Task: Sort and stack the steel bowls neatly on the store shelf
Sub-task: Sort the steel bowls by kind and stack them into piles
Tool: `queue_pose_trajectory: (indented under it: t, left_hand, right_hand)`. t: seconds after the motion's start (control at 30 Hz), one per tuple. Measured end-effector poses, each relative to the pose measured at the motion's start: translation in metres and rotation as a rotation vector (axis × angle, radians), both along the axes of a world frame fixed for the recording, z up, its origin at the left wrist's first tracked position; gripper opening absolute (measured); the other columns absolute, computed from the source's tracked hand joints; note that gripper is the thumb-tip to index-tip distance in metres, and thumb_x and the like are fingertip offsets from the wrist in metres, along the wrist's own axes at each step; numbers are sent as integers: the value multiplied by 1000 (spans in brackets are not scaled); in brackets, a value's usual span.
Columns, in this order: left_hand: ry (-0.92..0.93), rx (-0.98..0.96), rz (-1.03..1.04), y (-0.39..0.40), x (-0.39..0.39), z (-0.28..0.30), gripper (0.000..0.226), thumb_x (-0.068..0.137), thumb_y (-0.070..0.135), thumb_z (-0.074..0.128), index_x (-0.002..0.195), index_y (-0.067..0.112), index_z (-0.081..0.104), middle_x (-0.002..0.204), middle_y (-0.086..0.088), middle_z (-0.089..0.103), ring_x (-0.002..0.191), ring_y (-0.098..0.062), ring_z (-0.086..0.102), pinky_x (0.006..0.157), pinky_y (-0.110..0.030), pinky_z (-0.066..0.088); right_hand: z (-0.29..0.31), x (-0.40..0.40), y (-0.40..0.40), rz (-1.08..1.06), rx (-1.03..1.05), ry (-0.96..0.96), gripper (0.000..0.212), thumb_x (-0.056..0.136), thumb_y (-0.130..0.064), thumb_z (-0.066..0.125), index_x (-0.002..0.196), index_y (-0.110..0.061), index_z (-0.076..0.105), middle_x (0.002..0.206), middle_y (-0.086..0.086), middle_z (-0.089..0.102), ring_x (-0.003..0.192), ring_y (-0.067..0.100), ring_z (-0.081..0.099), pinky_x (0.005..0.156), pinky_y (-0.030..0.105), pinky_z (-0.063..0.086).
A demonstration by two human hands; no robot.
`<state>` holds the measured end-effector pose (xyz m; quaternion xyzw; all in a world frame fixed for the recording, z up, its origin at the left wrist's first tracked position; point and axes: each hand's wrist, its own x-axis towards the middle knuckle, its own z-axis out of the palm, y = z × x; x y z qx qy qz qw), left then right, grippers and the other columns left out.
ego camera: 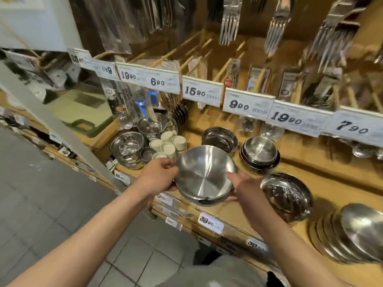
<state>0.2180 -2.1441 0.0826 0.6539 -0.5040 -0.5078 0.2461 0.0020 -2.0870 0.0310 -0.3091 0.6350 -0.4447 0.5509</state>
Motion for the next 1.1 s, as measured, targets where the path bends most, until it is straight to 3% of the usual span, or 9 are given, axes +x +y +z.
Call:
queue_pose_trajectory:
  t: [0.1, 0.23, 0.33, 0.47, 0.6, 0.67, 0.83, 0.93, 1.1]
  left_hand:
    - [37, 32, 14, -26, -1, -8, 20, 94, 2, 63, 95, 21, 69, 96, -10, 75, 67, -14, 74, 57, -23, 59]
    - [-12, 47, -40, -50, -4, -25, 8, 92, 4, 66, 93, 11, 70, 94, -13, 75, 64, -13, 73, 55, -23, 59]
    - [-35, 62, -87, -62, -6, -35, 3, 91, 11, 72, 88, 9, 73, 84, -9, 77, 67, -19, 76, 67, -38, 65]
    - [-165, 40, -211, -72, -3, -46, 9, 90, 13, 74, 99, 10, 73, 79, -6, 77, 69, -23, 78, 71, -42, 65]
    - [-255, 6, -364, -85, 0, -52, 13, 94, 15, 69, 106, 10, 73, 83, -6, 77, 67, -16, 76, 66, -30, 64]
    - [-226, 15, -381, -90, -1, -54, 14, 95, 12, 67, 108, 8, 72, 80, -5, 76, 57, -10, 73, 50, -20, 58]
    - [-232, -6, -455, -93, -5, -63, 8, 95, 10, 65, 91, 16, 67, 73, 0, 71, 48, -5, 69, 45, -15, 53]
    - [-232, 0, -481, -94, -3, -67, 16, 94, 10, 65, 84, 22, 61, 76, -2, 72, 54, -12, 73, 55, -24, 61]
    - [-133, 60, -454, -98, 0, -69, 9, 91, 5, 65, 94, -2, 68, 81, -16, 77, 64, -22, 77, 68, -45, 65]
  right_hand:
    - [-1, 7, -19, -42, -25, 95, 15, 97, -34, 58, 107, -42, 66, 103, -11, 73, 86, 9, 72, 65, 25, 55]
    - [-1, 11, -29, -102, 15, 169, 41, 98, -30, 57, 82, -68, 63, 85, -24, 74, 77, 3, 73, 60, 24, 60]
    - [-7, 14, -29, -124, 58, 281, 20, 95, -30, 57, 103, -45, 69, 92, -6, 76, 87, 21, 74, 84, 49, 61]
    - [-11, 16, -27, -41, 168, 548, 32, 98, -28, 56, 125, -18, 69, 97, 2, 77, 86, 20, 71, 83, 37, 55]
    - [-12, 25, -25, -109, 172, 569, 27, 98, -23, 58, 118, -15, 72, 86, 1, 76, 69, 13, 66, 56, 18, 46]
    - [-13, 28, -27, -137, 163, 600, 21, 96, -21, 59, 106, -12, 74, 87, 6, 76, 78, 22, 69, 63, 26, 48]
    - [-17, 34, -27, -231, 162, 617, 16, 92, -14, 61, 95, -9, 76, 80, 8, 72, 84, 31, 69, 80, 45, 59]
    - [-19, 40, -27, -257, 180, 615, 19, 91, -11, 62, 104, -9, 76, 93, 10, 74, 93, 32, 70, 88, 51, 58]
    - [-27, 41, -26, -285, 202, 612, 22, 93, -15, 62, 108, -5, 74, 104, 17, 75, 100, 37, 70, 91, 54, 57]
